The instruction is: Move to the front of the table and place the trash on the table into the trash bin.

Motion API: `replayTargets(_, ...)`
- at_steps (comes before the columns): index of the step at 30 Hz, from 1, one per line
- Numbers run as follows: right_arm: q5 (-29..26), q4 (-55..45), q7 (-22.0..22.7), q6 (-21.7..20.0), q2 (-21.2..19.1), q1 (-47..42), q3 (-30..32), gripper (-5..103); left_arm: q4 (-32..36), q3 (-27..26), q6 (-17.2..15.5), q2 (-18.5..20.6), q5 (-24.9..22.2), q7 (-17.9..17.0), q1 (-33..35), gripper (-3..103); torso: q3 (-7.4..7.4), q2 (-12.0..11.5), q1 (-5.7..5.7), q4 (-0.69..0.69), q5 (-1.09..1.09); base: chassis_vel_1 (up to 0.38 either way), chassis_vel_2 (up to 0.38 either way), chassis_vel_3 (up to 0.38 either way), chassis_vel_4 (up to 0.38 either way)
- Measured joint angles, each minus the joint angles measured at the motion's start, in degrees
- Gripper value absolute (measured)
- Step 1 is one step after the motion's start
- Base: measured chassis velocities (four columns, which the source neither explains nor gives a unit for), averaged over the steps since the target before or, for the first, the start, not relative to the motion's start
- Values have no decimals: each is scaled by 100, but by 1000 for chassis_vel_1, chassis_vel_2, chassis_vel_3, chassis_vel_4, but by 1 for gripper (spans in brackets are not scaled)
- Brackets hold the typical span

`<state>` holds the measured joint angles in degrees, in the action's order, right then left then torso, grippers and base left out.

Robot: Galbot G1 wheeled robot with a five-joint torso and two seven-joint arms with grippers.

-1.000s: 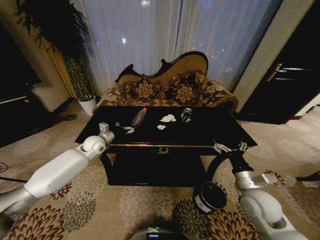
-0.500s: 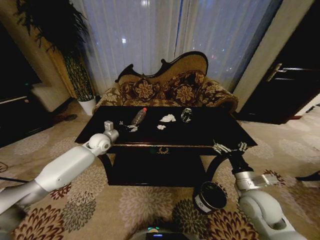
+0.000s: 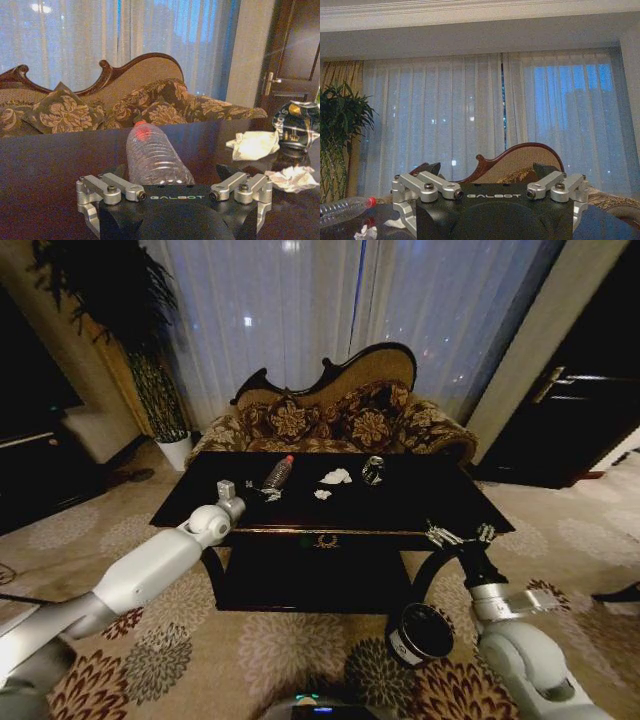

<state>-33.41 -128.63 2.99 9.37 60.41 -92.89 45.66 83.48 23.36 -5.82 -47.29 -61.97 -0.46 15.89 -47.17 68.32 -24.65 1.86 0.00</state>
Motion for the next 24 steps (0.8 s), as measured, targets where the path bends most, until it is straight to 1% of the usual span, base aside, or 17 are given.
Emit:
replayTargets(3,-18,0,0,0,-8,6,10,100,-41,0,1,-17,-13,-4,5,100,0,0,0,1,-1,0,0,0,0)
replayTargets(5,-41,6,5,0,-28,39,8,100,-70,0,4,-17,1,-8,45,102,0,0,0,-1,0,0,0,0,0)
replayTargets(7,-55,16,20,-6,-60,79,-15,100,-82,-6,4,-17,31,-31,112,98,0,0,0,-1,0,0,0,0,0)
replayTargets(8,-55,16,20,-6,-60,79,-15,100,-82,-6,4,-17,31,-31,112,98,0,0,0,-1,0,0,0,0,0)
replayTargets(10,-63,19,31,-13,-79,104,-32,100,-82,-38,4,-16,63,-59,169,87,0,0,0,-1,-1,0,0,0,0)
replayTargets(11,-67,19,33,-14,-84,107,-35,100,-81,-43,4,-13,70,-64,179,87,0,0,0,-1,-1,0,0,0,0)
replayTargets(13,-82,20,38,-17,-92,113,-42,100,-76,-61,-1,9,111,-86,205,77,0,0,0,-1,-1,0,0,0,0)
replayTargets(14,-82,20,38,-17,-92,113,-42,100,-76,-61,-1,9,111,-86,205,77,0,0,0,-1,-1,0,0,0,0)
replayTargets(19,-59,20,33,-17,-31,73,-92,100,-56,-119,-2,50,220,-97,230,48,0,0,0,-1,-1,0,0,0,0)
replayTargets(20,-59,20,33,-17,-31,73,-92,100,-56,-119,-2,50,220,-97,230,48,0,0,0,-1,-1,0,0,0,0)
replayTargets(21,-51,20,33,-17,-19,71,-104,100,-42,-128,0,54,241,-99,238,45,0,0,0,0,0,0,0,0,0)
replayTargets(22,-43,20,32,-17,-12,71,-111,100,-17,-134,0,67,253,-103,246,45,0,0,0,0,0,0,0,0,0)
replayTargets(24,-26,20,32,-16,-3,67,-121,100,80,-163,-1,126,266,-119,295,40,0,0,0,0,-1,0,0,0,0)
